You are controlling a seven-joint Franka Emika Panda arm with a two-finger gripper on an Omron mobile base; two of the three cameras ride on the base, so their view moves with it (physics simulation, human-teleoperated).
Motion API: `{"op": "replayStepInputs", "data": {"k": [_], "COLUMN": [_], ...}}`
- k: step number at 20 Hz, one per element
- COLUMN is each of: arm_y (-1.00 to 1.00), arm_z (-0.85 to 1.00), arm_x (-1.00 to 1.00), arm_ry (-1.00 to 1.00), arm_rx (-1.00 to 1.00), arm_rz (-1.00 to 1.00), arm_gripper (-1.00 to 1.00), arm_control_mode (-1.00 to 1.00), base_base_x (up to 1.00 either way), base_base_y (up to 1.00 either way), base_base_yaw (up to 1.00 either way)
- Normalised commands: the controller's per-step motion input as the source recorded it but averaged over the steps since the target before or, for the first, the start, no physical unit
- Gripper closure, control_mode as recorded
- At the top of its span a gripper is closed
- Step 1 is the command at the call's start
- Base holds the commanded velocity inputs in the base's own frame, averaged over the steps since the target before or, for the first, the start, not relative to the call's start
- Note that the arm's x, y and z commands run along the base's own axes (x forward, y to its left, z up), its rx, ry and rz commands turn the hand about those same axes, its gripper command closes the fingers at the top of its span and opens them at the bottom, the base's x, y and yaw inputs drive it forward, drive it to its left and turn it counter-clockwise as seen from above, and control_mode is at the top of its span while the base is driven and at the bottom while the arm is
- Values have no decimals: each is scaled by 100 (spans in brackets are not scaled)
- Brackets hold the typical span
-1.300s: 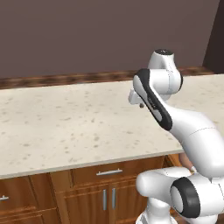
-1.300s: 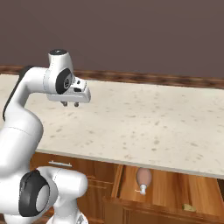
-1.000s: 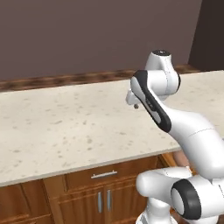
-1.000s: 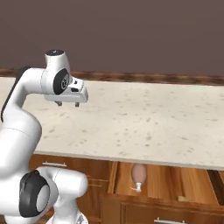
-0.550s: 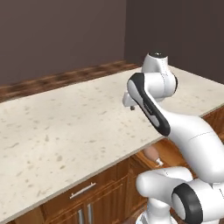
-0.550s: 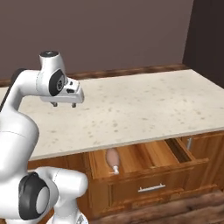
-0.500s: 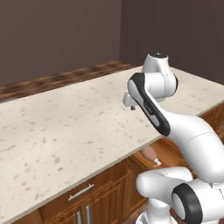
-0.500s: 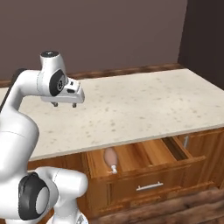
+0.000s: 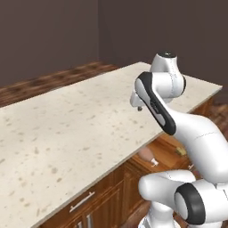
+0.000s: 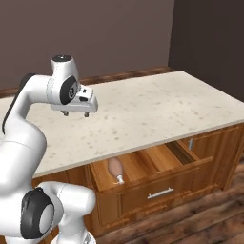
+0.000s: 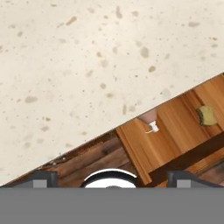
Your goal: Restock the sink supplies by placing the sponge and soap dispenser on the counter and next to the sink. Make sure the soap dispenser is upright.
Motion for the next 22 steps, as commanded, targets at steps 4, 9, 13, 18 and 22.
{"op": "replayStepInputs", "data": {"k": [4,9,13,18,22], "arm_y": [0,0,0,0,0], "arm_z": [0,0,0,0,0], "arm_x": [0,0,0,0,0], "arm_ry": [0,0,0,0,0], "arm_rx": [0,0,0,0,0], "arm_rz": [0,0,0,0,0], "arm_gripper": [-100,-100,-100,-100,-100], "arm_control_mode": [100,100,100,100,100], "base_base_x": [14,24,26,42,46], "base_base_y": [82,16,-8,0,-3], "base_base_yaw": [-20,-8,-2,0,0]}}
